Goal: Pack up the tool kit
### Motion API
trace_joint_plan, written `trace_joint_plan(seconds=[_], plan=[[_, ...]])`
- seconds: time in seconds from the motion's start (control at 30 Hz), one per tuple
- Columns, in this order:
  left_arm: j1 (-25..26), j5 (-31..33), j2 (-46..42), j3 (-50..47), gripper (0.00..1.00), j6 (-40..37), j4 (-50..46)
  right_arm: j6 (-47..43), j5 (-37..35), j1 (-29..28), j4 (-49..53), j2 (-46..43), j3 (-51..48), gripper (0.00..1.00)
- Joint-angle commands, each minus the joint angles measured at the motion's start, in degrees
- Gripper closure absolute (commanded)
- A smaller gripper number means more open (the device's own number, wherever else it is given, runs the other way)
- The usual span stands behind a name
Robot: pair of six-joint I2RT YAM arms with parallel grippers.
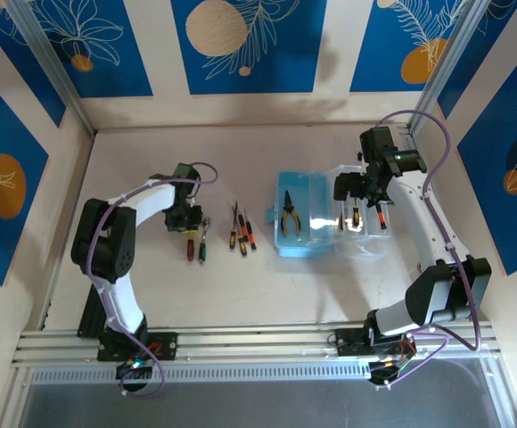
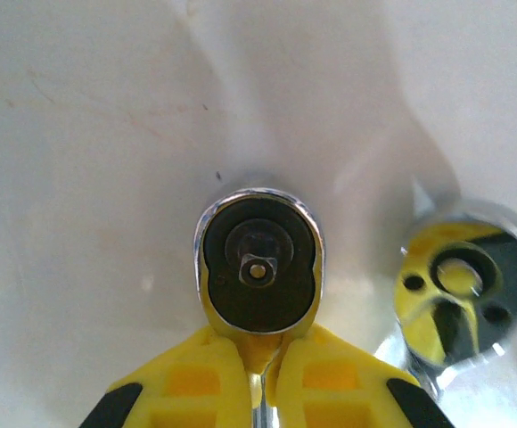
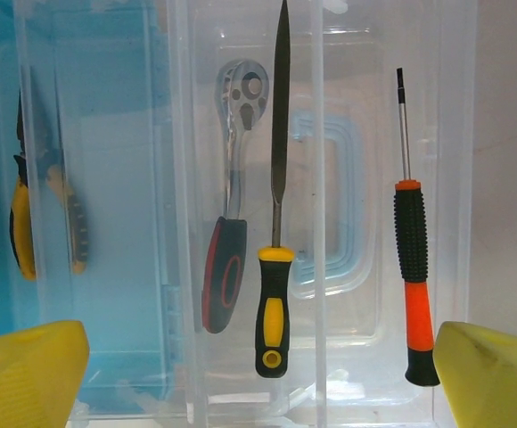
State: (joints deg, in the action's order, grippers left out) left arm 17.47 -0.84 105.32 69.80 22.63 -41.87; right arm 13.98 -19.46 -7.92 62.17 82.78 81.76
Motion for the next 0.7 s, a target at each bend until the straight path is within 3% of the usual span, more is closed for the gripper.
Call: trace_joint_plan(seconds=[0.0, 0.23, 0.37, 0.53, 0.6, 0.67], plan=[[-0.2, -5.8, -6.1, 2.2, 1.00, -2.4, -2.4, -0.3, 2.7, -0.3, 0.0, -2.0, -0.7, 0.01], [-0.2, -13.9, -11.5, 4.5, 1.00, -2.2, -1.7, 0.0, 4.7, -0.7, -0.6, -3.2, -1.0, 0.01], [-0.2, -20.8, -13.9, 5.5, 1.00, -0.3, 0.8, -0.4, 9.7, -1.5, -2.0, -4.4, -1.2, 0.01], [0.1, -38.1, -14.8, 1.5, 1.00, 9.3, 20.2, 1.0, 26.9, -3.6, -9.6, -5.9, -1.9, 0.01], [0.9, -41.9, -13.7, 0.2, 1.00, 14.3, 28.4, 3.0, 32.2, -5.9, -13.9, -5.5, -2.3, 0.01], [1.9, -43.1, -13.0, 0.5, 1.00, 17.0, 32.2, 4.1, 33.1, -8.8, -16.7, -4.5, -1.9, 0.01]])
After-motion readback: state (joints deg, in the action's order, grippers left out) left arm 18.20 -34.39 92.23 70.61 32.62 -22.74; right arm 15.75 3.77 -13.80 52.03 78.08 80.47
